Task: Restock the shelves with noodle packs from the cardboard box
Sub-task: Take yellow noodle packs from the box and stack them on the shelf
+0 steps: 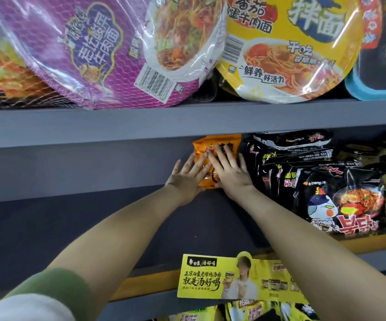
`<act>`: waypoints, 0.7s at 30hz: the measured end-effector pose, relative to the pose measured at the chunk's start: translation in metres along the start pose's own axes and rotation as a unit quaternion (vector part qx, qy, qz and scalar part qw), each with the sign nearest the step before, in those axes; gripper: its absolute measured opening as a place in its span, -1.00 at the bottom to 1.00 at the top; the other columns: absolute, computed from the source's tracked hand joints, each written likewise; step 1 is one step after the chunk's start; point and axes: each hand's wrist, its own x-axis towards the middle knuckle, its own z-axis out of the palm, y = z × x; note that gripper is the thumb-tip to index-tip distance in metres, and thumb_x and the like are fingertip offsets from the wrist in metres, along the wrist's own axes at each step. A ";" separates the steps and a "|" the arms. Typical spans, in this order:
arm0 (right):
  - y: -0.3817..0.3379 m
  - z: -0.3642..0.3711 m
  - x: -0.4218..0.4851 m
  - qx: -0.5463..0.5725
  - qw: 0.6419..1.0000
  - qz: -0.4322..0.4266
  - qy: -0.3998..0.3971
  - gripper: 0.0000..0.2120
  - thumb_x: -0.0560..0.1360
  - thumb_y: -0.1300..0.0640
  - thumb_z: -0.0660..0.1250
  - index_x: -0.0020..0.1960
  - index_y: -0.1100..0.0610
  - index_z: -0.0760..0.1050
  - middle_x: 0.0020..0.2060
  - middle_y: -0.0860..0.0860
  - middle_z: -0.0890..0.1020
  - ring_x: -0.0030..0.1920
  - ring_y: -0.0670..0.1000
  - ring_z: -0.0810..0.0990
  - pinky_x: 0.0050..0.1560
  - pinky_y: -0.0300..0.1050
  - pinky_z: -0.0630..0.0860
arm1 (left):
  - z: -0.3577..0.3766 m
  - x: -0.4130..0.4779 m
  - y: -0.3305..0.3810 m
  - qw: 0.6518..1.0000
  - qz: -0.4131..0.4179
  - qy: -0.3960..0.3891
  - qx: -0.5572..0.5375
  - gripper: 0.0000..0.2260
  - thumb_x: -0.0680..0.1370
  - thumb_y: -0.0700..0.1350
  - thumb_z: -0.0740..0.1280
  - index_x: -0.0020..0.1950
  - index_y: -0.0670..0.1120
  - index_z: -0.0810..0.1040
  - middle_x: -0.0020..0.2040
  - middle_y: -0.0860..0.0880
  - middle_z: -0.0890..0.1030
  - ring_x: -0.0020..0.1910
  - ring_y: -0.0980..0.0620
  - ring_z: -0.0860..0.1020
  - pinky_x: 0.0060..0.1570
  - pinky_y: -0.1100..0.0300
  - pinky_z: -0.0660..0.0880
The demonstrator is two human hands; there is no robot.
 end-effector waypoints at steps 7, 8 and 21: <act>0.003 0.011 0.003 -0.009 0.999 0.039 -0.001 -0.08 0.54 -0.12 0.25 0.49 0.02 -0.43 0.52 0.02 -0.30 0.51 0.07 -0.32 0.50 0.06 -0.18 | -0.004 0.022 0.014 0.996 -0.044 -0.041 0.062 -0.38 0.66 0.17 -0.07 0.50 0.00 -0.41 0.45 0.00 -0.51 0.46 -0.04 -0.42 0.45 -0.09 -0.29; 0.004 0.013 0.002 -0.007 0.999 0.040 -0.006 -0.08 0.55 -0.15 0.23 0.47 0.01 -0.47 0.51 0.00 -0.33 0.50 0.06 -0.35 0.49 0.06 -0.21 | -0.006 0.021 0.017 0.996 -0.049 -0.043 0.063 -0.38 0.65 0.18 -0.08 0.50 0.00 -0.41 0.45 0.00 -0.50 0.46 -0.04 -0.43 0.44 -0.10 -0.32; -0.020 -0.077 -0.057 0.125 0.985 -0.003 -0.119 -0.24 0.59 -0.08 0.14 0.54 0.04 -0.31 0.53 0.01 -0.26 0.51 0.10 -0.33 0.45 0.06 -0.36 | -0.070 -0.060 0.045 0.970 -0.182 -0.110 -0.117 -0.42 0.63 0.22 -0.13 0.53 0.07 -0.33 0.53 -0.05 -0.35 0.49 -0.09 -0.37 0.35 -0.22 -0.43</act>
